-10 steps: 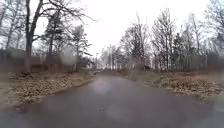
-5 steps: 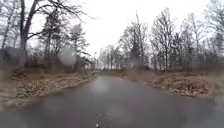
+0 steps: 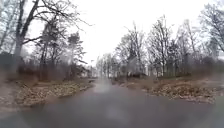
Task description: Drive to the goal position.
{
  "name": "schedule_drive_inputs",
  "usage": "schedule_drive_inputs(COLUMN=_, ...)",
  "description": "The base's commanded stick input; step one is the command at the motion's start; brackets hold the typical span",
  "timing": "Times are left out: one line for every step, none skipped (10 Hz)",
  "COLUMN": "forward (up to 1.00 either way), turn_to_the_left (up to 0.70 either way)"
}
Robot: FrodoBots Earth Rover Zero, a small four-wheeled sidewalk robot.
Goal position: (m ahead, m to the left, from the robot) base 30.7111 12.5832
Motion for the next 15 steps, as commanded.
schedule_drive_inputs(forward=1.00, turn_to_the_left=0.00)
schedule_drive_inputs(forward=1.00, turn_to_the_left=0.00)
schedule_drive_inputs(forward=1.00, turn_to_the_left=0.00)
schedule_drive_inputs(forward=1.00, turn_to_the_left=0.00)
schedule_drive_inputs(forward=1.00, turn_to_the_left=0.00)
schedule_drive_inputs(forward=1.00, turn_to_the_left=0.00)
schedule_drive_inputs(forward=1.00, turn_to_the_left=0.00)
schedule_drive_inputs(forward=1.00, turn_to_the_left=0.00)
schedule_drive_inputs(forward=1.00, turn_to_the_left=0.00)
schedule_drive_inputs(forward=1.00, turn_to_the_left=0.00)
schedule_drive_inputs(forward=1.00, turn_to_the_left=0.00)
schedule_drive_inputs(forward=1.00, turn_to_the_left=0.00)
schedule_drive_inputs(forward=1.00, turn_to_the_left=0.00)
schedule_drive_inputs(forward=1.00, turn_to_the_left=0.00)
schedule_drive_inputs(forward=1.00, turn_to_the_left=0.27)
